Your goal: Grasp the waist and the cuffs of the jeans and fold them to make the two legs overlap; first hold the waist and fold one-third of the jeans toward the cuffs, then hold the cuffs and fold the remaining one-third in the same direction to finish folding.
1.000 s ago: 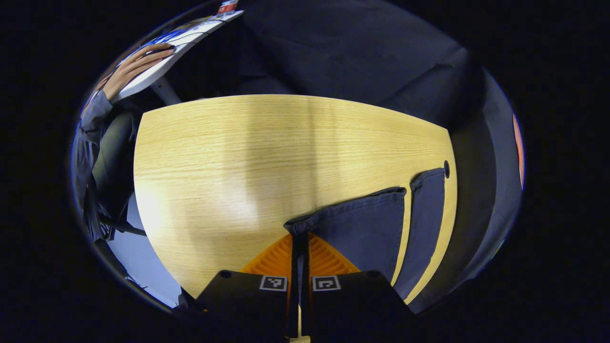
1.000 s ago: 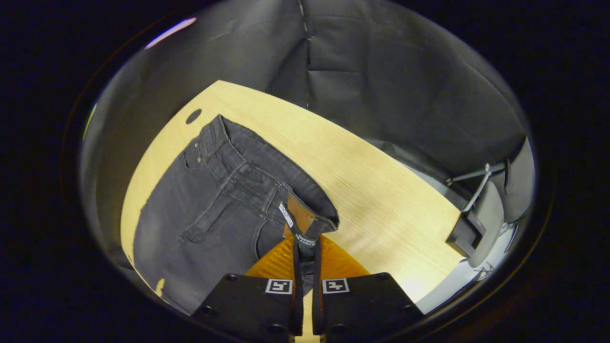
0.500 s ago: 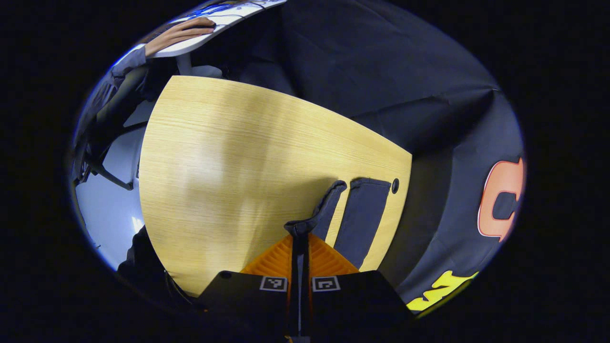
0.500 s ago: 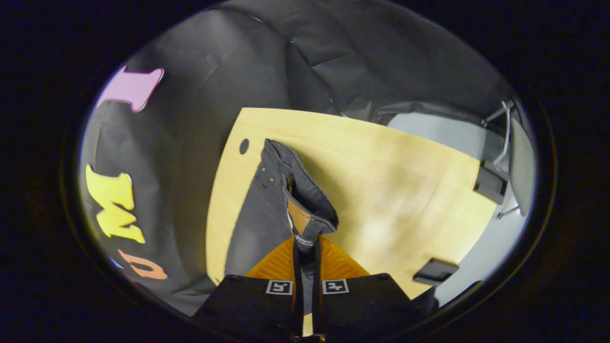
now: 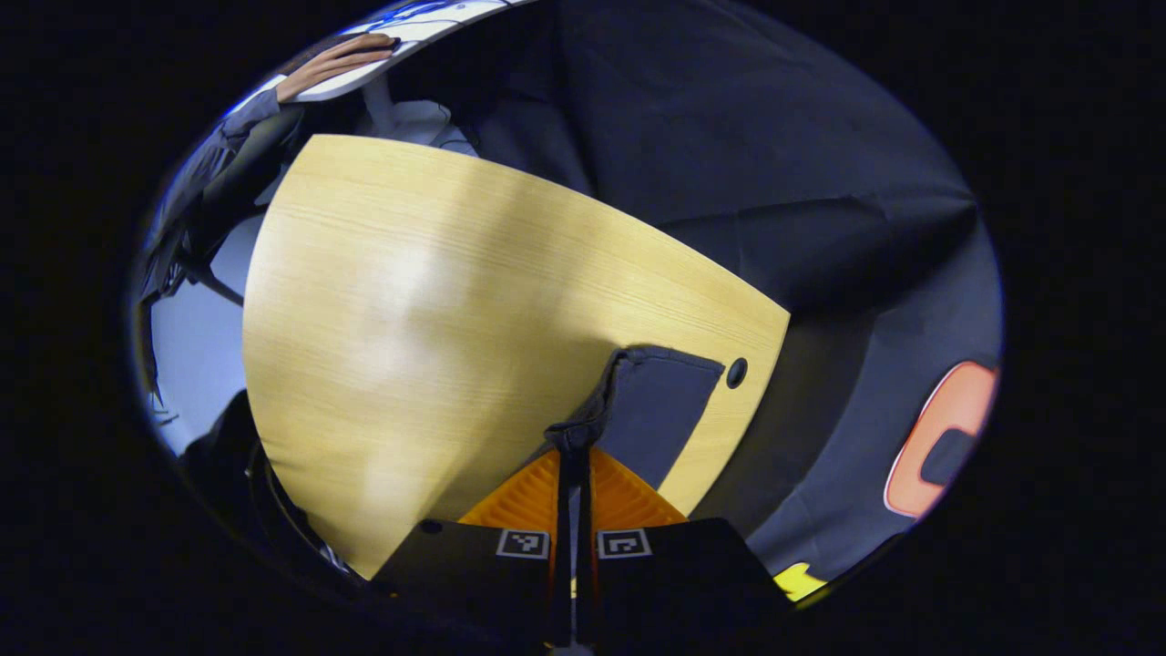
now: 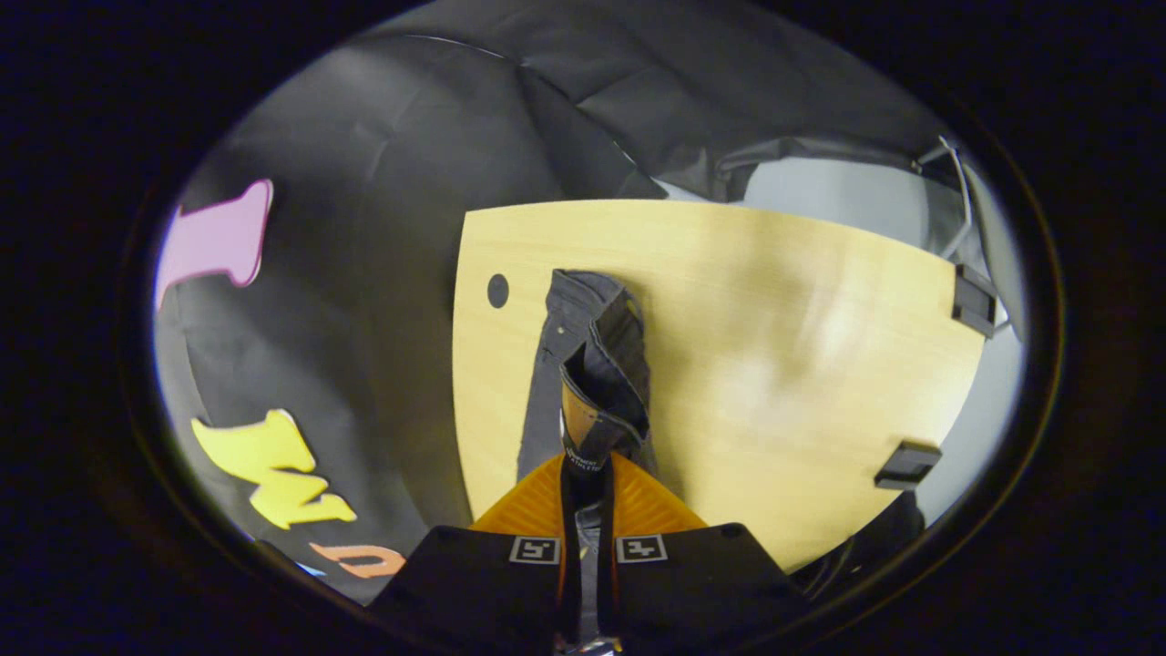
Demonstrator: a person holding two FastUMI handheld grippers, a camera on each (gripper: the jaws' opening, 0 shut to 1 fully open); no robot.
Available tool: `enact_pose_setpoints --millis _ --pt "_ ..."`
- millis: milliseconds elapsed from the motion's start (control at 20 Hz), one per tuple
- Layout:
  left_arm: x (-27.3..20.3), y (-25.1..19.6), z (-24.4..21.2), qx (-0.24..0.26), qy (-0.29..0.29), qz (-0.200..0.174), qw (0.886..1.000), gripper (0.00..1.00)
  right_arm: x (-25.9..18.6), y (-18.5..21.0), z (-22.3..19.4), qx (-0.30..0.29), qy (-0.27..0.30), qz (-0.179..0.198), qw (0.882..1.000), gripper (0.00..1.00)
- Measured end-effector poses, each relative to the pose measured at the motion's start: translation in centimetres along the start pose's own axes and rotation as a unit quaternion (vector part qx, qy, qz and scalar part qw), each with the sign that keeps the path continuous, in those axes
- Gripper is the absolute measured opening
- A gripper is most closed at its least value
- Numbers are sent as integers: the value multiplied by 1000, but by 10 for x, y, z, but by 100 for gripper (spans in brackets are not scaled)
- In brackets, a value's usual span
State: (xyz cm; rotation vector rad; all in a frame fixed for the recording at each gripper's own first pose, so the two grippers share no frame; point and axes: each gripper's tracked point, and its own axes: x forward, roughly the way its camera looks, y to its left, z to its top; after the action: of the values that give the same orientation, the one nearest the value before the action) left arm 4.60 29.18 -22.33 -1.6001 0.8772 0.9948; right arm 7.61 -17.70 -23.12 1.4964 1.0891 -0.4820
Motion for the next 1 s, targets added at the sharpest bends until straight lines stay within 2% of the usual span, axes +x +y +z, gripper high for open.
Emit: enact_pose_setpoints --millis 200,250,300,400,500,650,900,950,1000 --pt "16 -56 5 -24 -15 9 1000 6 26 55 34 29 5 15 999 8" --pt "22 -69 6 -18 -18 13 1000 6 35 63 43 33 4 15 999 12" --pt "33 -82 9 -7 -23 16 1000 6 47 69 51 32 5 15 999 8" --pt "65 -110 4 18 -19 6 1000 6 77 79 64 34 9 15 999 12" --pt "93 -129 -4 34 -5 -4 999 7 106 82 72 34 14 15 999 8" --pt "134 -136 -7 46 3 5 999 7 141 78 81 38 11 12 999 8" --pt "184 -144 1 78 13 30 996 9 167 58 96 37 8 11 999 8" --pt "188 -150 -1 87 17 28 996 10 172 59 96 39 11 20 999 3" --pt "194 -165 -6 95 25 6 995 10 177 60 98 37 8 26 999 8"
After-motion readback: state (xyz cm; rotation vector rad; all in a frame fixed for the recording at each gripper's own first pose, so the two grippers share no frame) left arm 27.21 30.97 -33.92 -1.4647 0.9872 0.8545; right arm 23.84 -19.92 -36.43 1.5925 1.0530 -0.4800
